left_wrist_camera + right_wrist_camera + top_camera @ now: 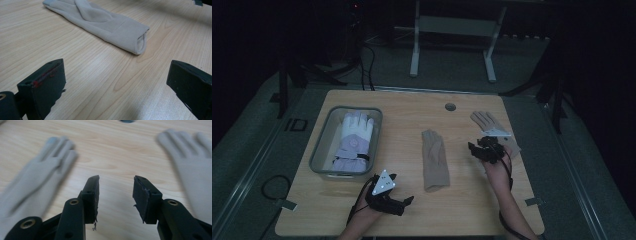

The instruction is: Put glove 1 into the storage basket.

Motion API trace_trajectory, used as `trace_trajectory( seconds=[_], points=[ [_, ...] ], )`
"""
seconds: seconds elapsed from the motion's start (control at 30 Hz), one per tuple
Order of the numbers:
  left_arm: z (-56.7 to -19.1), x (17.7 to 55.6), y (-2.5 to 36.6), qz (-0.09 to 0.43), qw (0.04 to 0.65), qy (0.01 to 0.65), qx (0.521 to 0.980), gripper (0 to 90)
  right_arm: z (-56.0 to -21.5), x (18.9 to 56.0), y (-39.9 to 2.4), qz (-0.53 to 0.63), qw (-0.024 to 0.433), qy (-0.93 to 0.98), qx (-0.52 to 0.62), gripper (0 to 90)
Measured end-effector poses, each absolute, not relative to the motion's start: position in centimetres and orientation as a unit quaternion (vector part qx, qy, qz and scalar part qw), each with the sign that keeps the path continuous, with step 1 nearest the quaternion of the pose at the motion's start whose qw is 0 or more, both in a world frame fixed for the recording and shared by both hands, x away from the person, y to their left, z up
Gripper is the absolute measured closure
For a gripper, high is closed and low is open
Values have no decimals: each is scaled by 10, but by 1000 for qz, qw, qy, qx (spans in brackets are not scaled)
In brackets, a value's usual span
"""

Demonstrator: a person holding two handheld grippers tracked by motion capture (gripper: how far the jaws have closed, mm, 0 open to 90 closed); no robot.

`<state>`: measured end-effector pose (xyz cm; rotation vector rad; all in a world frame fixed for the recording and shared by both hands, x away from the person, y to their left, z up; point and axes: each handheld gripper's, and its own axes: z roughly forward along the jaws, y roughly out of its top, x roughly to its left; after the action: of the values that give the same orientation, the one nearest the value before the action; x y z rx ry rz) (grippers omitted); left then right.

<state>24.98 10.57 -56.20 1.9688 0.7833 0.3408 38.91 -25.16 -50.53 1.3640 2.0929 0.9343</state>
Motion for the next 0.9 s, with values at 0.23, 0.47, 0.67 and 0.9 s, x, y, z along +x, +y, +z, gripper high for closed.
trace_trajectory(
  seconds=[0.23,0.47,0.67,0.9],
  points=[
    [-562,249,104,138,477,319,807,24,-498,403,-292,344,236,749,515,561],
    [-562,248,104,136,479,319,806,24,-498,417,-317,335,251,740,526,537],
    [-560,247,103,135,482,318,805,24,-508,432,-332,323,251,736,540,512],
    [-561,246,103,134,481,319,805,24,-515,448,-345,317,252,731,549,497]
  ],
)
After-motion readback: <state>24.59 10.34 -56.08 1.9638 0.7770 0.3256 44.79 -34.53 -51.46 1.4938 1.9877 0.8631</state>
